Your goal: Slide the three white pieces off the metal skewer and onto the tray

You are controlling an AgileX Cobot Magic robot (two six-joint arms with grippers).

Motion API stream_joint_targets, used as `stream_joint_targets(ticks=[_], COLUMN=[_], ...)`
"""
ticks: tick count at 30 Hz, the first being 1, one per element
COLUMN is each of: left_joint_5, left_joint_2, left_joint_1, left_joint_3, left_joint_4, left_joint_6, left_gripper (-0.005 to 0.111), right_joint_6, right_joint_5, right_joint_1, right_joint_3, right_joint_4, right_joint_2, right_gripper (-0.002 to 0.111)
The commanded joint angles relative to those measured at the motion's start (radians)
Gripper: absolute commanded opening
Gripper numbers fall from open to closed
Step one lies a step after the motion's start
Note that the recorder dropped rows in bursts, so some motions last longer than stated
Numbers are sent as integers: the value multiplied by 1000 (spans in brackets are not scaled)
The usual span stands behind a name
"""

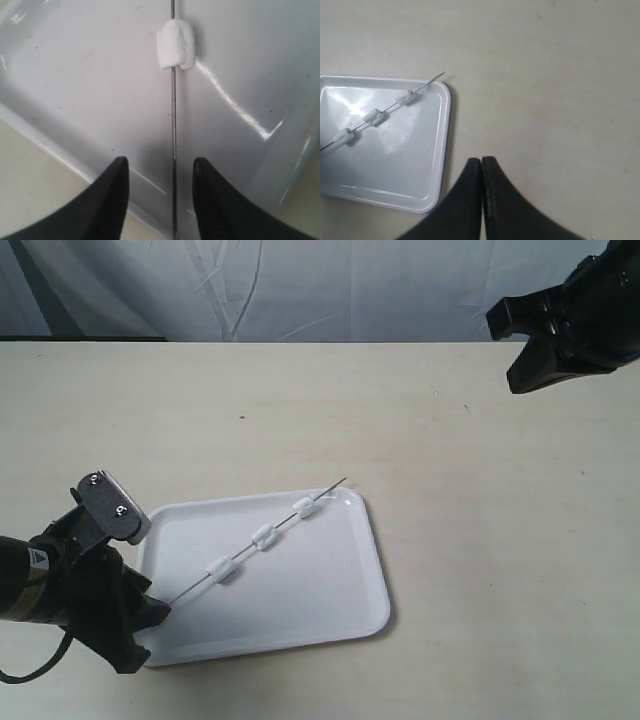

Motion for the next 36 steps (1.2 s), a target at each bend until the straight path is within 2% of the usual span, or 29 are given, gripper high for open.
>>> stream_joint_targets(ticks=[1,6,12,19,26,31,36], left_joint_5=[11,-5,-11,-11,-24,-71,-75], left_joint_2=[20,60,70,70,68,62,-15], left_joint_1=[-4,-4,-4,-4,-4,-4,-4], left_joint_3=[5,5,5,5,3,-22,-41], left_joint_4=[-5,-5,-5,-5,-5,-5,-27], left_joint_6=[-9,-9,-9,-9,-9,-9,-208], left_gripper=[39,31,27,0,0,0,0], right_joint_6=[-11,-11,-11,-11,-11,-11,-49], right_joint_5=[-6,-8,-18,-18,-44,-100,-191], right_joint_1=[0,0,0,0,0,0,0], right_joint_3=[-5,-5,-5,-5,-2,62,189], right_joint_4=[5,5,5,5,3,20,107], right_joint_2=[1,1,1,1,1,2,8], right_gripper=[0,0,0,0,0,0,0])
